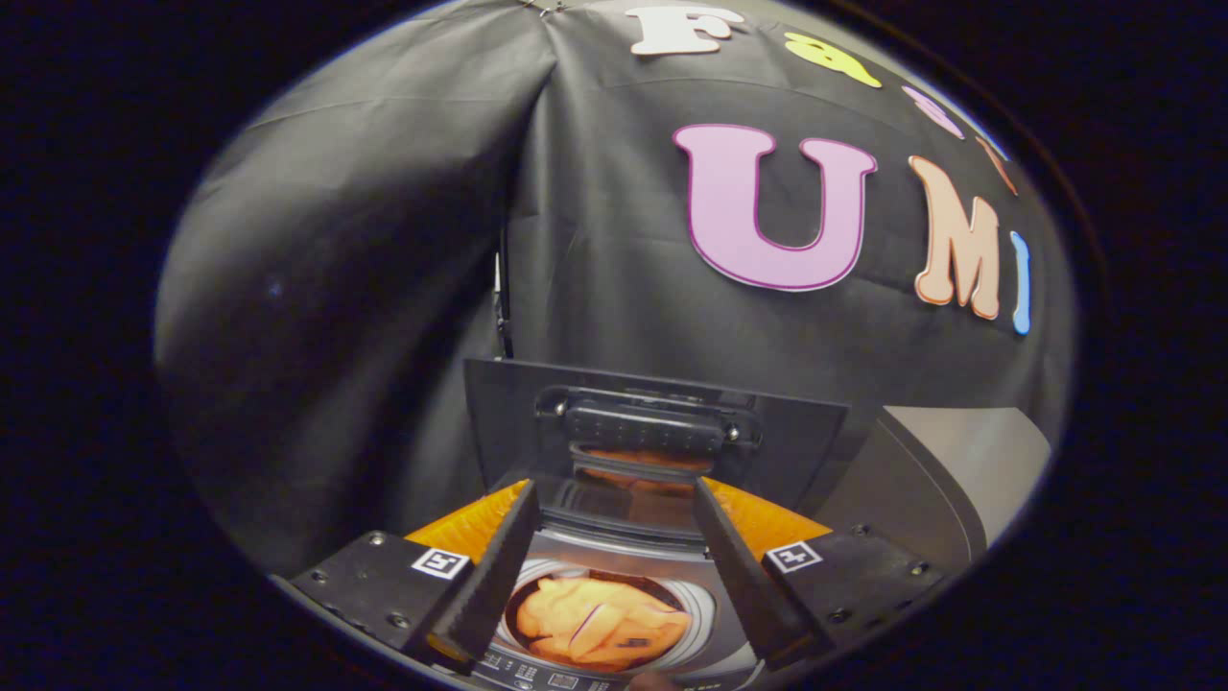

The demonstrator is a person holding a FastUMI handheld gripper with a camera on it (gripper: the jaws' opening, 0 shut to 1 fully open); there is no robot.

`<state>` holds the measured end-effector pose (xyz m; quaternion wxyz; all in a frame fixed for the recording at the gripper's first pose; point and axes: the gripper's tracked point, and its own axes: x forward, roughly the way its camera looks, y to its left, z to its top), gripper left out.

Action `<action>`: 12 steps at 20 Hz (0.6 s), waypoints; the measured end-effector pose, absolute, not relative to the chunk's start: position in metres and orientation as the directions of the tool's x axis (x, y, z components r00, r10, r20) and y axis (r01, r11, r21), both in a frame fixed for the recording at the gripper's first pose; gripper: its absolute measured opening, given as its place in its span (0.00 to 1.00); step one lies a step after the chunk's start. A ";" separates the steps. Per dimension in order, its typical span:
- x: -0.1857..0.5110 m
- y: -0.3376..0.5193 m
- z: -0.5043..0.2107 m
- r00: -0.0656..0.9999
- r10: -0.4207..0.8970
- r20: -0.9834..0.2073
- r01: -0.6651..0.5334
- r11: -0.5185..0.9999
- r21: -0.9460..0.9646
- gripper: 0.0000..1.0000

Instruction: Put the clothes into the washing machine and then close the washing machine lid.

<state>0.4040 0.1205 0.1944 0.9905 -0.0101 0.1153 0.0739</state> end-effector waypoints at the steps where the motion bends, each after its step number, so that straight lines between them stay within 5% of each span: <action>1: 0.407 0.122 0.199 0.967 0.141 -0.214 -0.142 0.990 0.012 0.98; 12: 0.478 0.112 0.252 0.991 0.028 -0.128 -0.027 1.000 0.010 0.97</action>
